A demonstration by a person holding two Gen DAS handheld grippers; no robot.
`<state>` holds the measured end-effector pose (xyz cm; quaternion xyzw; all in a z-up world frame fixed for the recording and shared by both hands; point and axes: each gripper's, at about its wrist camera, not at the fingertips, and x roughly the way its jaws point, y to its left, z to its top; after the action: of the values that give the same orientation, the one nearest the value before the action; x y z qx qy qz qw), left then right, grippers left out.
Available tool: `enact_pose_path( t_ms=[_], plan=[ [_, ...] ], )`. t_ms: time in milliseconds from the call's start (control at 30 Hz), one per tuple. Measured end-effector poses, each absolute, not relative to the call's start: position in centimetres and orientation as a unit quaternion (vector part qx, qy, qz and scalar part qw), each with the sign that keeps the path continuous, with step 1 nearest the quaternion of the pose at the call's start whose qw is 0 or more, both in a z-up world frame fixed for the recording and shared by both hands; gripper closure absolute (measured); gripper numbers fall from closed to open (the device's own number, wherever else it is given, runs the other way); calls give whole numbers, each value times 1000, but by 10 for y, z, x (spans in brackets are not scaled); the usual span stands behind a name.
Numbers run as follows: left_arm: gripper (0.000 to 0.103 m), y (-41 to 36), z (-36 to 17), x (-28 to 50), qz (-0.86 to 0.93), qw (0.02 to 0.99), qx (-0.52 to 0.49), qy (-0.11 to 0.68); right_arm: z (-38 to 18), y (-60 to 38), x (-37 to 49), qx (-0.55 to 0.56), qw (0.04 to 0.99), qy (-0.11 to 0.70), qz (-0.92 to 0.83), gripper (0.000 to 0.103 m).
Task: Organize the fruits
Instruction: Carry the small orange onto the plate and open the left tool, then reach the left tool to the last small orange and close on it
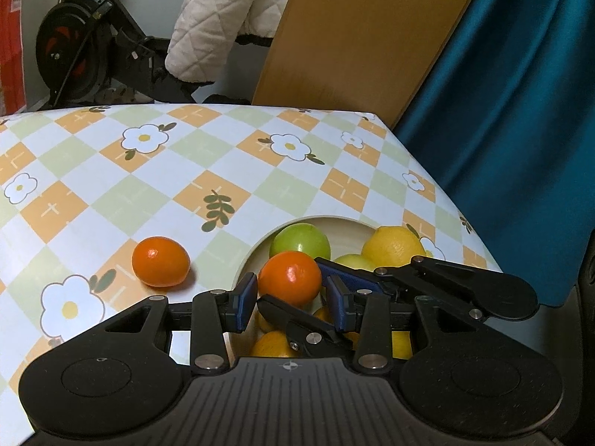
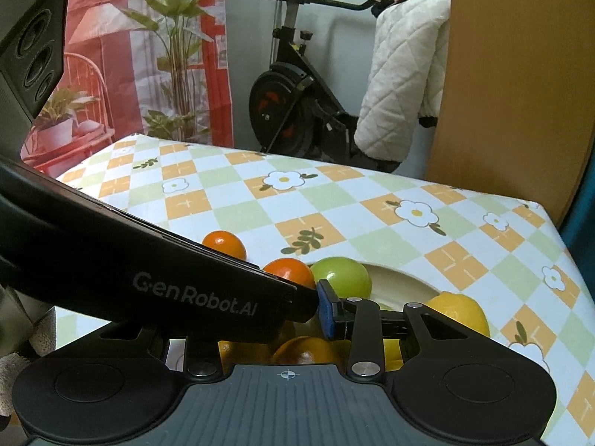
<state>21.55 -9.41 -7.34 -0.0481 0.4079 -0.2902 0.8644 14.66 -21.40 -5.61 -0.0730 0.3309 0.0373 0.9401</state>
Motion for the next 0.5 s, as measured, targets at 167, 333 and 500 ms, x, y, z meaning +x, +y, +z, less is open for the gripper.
enact_pose_path(
  t_ms=[167,333,500],
  plan=[
    [59,-86,-69,217,-281,868,-59,405,-56,-212,147,-81,936,341,34,70],
    [58,-70,-60,214,-271,875,-69,394,-52,-214,139,-79,937,339,22,68],
    [58,-45,-44,213,-255,888,-77,374,-43,-219,130,-72,940,333,9,68]
  ],
)
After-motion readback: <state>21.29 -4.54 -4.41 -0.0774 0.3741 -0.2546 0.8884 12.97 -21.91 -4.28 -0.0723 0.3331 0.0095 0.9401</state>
